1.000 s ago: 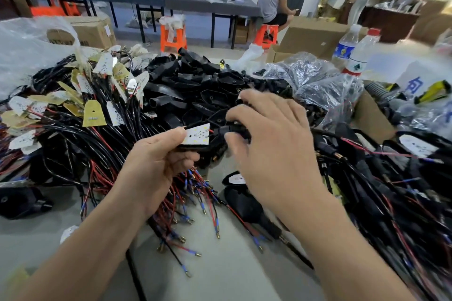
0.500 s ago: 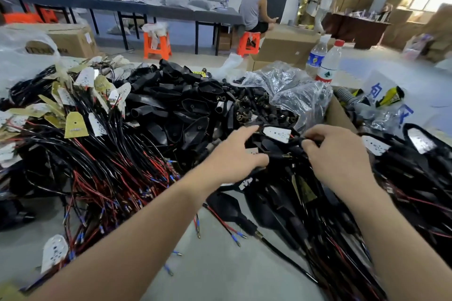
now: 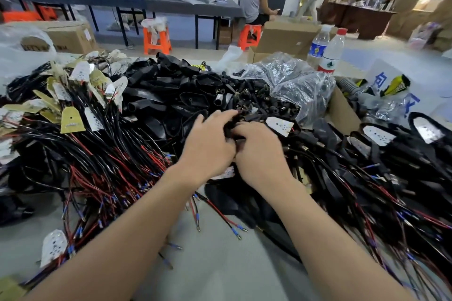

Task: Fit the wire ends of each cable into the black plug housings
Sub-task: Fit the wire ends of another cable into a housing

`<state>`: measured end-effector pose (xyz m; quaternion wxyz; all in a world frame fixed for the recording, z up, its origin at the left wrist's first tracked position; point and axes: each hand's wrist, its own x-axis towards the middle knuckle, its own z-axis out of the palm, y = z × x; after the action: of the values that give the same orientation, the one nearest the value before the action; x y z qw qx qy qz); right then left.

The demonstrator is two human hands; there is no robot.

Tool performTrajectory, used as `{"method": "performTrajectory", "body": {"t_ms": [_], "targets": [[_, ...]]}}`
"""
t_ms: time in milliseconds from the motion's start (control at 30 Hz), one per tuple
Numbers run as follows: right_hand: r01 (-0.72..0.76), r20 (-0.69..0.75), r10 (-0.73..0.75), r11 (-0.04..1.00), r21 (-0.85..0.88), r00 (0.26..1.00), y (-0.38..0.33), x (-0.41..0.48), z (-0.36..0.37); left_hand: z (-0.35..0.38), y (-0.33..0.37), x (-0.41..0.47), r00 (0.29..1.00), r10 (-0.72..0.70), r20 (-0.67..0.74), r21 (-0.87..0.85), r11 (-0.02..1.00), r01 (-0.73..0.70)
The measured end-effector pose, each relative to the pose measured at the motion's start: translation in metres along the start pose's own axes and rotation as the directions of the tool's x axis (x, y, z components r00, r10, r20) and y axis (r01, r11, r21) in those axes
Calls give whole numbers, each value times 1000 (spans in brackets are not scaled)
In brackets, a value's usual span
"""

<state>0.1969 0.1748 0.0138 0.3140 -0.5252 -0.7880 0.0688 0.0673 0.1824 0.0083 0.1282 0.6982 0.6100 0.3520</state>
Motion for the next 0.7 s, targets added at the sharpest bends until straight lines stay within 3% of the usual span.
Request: {"method": "performTrajectory", "body": {"t_ms": [100, 200, 300, 467, 567, 700], "targets": [[-47, 101, 28, 981, 191, 994, -28, 7, 25, -30, -24, -8, 991, 21, -134, 225, 974, 9], [-59, 137, 25, 967, 248, 990, -52, 18, 48, -59, -51, -16, 973, 44, -227, 355, 934, 41], [-89, 161, 40, 947, 308, 986, -70, 32, 64, -88, -78, -27, 957, -36, -289, 328, 935, 135], [-112, 369, 14, 963, 246, 929, -94, 52, 90, -104, -112, -38, 967, -84, -240, 420, 889, 181], [-90, 411, -10, 971, 222, 911, -106, 62, 98, -97, -122, -44, 954, -164, -250, 357, 901, 249], [-204, 537, 14, 933, 297, 844, -108, 78, 98, -95, -124, -48, 943, -152, -297, 238, 944, 227]]}}
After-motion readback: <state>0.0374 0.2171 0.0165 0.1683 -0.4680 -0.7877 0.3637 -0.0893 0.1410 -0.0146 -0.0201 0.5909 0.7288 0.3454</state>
